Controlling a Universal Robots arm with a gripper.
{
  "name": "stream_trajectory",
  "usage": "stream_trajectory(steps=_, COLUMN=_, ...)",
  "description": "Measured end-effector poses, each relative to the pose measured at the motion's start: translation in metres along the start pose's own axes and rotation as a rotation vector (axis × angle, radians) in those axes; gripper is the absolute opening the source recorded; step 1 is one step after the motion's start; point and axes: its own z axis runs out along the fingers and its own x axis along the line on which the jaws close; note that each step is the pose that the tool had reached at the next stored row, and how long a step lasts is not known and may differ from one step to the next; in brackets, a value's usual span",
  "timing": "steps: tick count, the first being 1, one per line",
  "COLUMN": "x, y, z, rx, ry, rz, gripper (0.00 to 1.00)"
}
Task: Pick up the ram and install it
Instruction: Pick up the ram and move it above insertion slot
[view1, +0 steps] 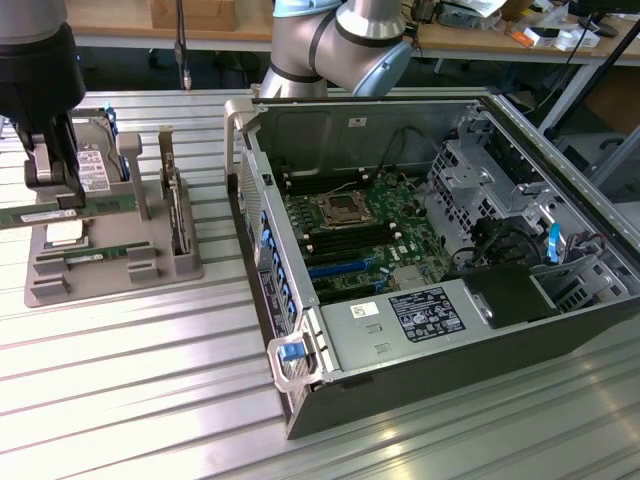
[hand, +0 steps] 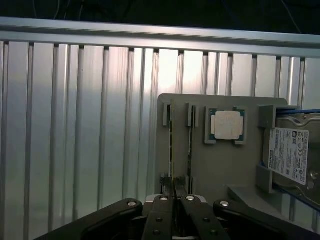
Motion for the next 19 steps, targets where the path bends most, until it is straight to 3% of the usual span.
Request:
stream_trajectory(steps=12, x=0.0, y=0.0, z=-0.0252, rx=0.0, ry=0.0001, rz=0.0, gripper=0.12)
stream_trajectory(steps=19, x=0.0, y=0.0, z=-0.0333, rx=0.0, ry=0.0001, rz=0.0, gripper=0.12)
